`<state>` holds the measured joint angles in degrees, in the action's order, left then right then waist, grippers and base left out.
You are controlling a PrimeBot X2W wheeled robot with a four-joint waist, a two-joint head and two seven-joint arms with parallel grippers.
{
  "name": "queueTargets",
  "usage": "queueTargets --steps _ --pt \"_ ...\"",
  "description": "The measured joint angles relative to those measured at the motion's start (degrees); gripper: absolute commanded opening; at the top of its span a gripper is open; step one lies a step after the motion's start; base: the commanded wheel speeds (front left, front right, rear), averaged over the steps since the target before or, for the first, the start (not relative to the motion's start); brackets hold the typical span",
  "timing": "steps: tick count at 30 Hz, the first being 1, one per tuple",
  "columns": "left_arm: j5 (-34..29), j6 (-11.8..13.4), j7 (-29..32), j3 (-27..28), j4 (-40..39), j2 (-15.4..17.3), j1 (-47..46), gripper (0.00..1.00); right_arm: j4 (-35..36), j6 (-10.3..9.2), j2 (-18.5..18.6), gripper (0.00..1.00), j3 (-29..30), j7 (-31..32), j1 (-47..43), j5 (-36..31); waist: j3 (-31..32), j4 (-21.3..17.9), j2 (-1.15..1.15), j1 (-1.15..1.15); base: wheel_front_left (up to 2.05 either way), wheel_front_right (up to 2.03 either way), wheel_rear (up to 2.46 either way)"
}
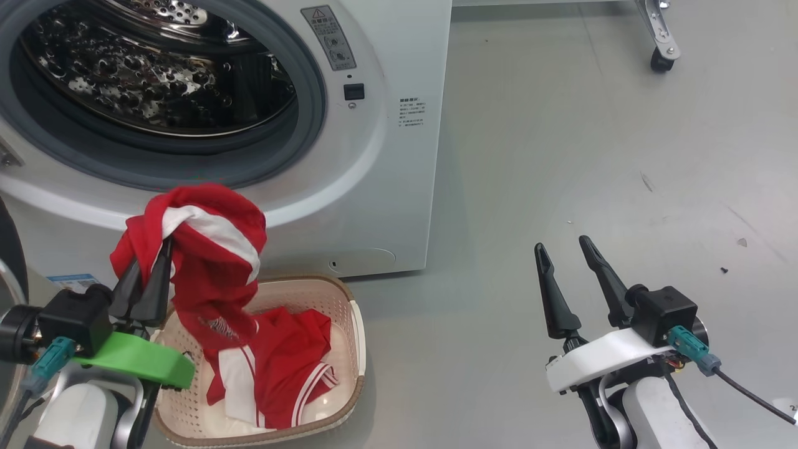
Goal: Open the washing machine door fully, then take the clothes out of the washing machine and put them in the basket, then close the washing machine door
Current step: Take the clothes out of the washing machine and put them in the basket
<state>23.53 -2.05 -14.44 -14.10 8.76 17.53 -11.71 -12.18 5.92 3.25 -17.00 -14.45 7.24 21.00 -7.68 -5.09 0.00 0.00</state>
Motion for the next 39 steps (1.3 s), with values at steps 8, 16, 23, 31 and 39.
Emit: queueTargets --steps 8,16,23,31,39 --pt "-0.12 0.0 0.01 -0.7 1.47 0.3 0.67 0.0 0.94 0.0 -0.01 1.0 0.03 0.0 0.09 -0.34 -3.17 -0.65 0.0 0.0 0.0 0.0 0.0" --pt "-1.49 0.32 2.46 -1.74 5.88 1.67 1.49 0.0 2.13 0.0 -0.03 1.0 -0.07 0.0 0.99 -0.6 -7.29 -1.53 0.0 0.0 0.0 0.0 0.0" --pt "-1.62 0.32 4.89 -2.43 9.67 2.03 1.26 0.0 3.13 0.0 -0.03 1.0 -0.14 0.0 3.03 -1.09 -11.26 -2.54 0.0 0.0 0.0 0.0 0.0" --pt "-3.37 0.24 7.9 -3.56 13.51 3.3 -2.02 0.0 4.19 -0.01 -0.04 1.0 -0.21 0.0 4.64 -1.49 -15.94 -3.94 0.0 0.0 0.0 0.0 0.0" --pt "-3.37 0.32 11.44 -3.04 19.31 3.68 -5.66 0.0 4.88 -0.01 -0.07 1.0 -0.44 0.0 5.82 -1.51 -20.54 -5.46 0.0 0.0 0.0 0.0 0.0"
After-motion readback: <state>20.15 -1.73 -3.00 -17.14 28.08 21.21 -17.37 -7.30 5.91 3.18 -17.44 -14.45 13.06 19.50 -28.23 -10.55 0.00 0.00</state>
